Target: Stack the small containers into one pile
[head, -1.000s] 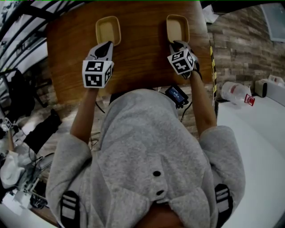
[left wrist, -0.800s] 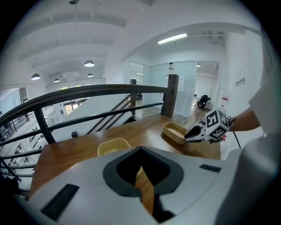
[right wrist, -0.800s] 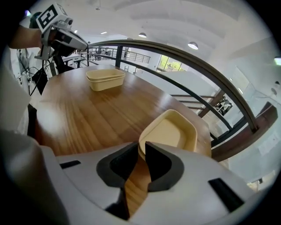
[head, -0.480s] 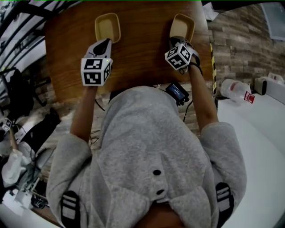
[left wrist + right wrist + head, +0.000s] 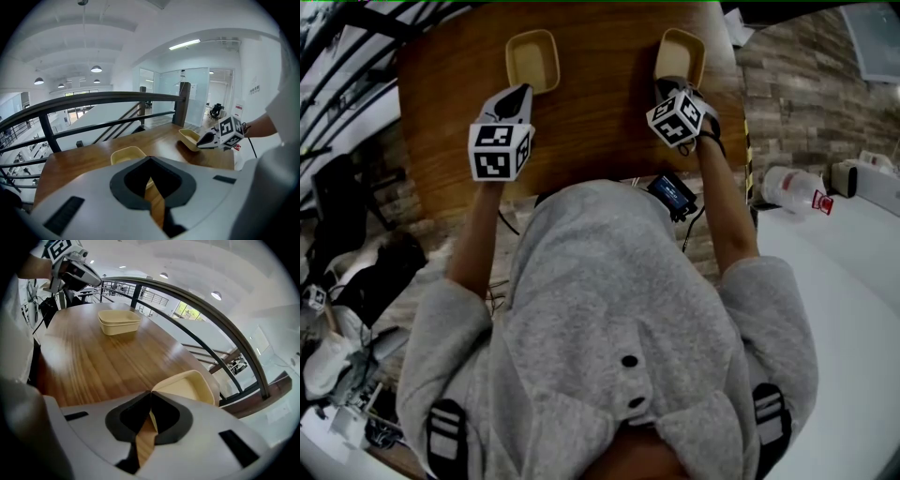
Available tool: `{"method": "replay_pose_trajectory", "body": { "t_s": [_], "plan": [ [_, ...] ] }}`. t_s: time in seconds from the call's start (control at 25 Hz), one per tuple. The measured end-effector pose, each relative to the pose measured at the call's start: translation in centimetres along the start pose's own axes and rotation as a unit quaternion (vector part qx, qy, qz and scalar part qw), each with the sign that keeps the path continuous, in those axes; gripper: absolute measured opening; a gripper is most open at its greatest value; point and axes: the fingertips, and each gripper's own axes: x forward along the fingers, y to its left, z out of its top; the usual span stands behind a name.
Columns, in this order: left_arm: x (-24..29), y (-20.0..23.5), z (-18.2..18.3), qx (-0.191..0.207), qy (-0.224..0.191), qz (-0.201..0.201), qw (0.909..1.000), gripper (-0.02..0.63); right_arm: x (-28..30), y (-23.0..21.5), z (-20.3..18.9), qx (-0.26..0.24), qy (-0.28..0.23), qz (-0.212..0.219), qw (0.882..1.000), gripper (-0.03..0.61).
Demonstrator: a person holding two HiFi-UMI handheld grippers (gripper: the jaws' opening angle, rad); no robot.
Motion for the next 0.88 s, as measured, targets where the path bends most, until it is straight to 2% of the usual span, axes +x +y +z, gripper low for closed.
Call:
{"method": "replay_pose_trajectory", "body": {
  "t_s": [0.24,0.6,0.88],
  "plan": [
    [-3.7,3.9,-1.8,-0.007,-0.012,-0.001,0.9999,0.012,-1.0,3.8,4.1,-0.007,0.004,-0.005,1.0,0.025],
    [-7.8,5.7,-2.4,-0.016,-0.014,0.014,0.9997,0.012,-3.0,5.6,7.1,-0.022,-0.009,-0.001,1.0,0.025],
    [-11.1,8.8,-5.0,-0.037,-0.017,0.033,0.9986,0.012,-3.1,8.8,10.8,-0.047,-0.015,0.003,0.999,0.025]
  ]
}}
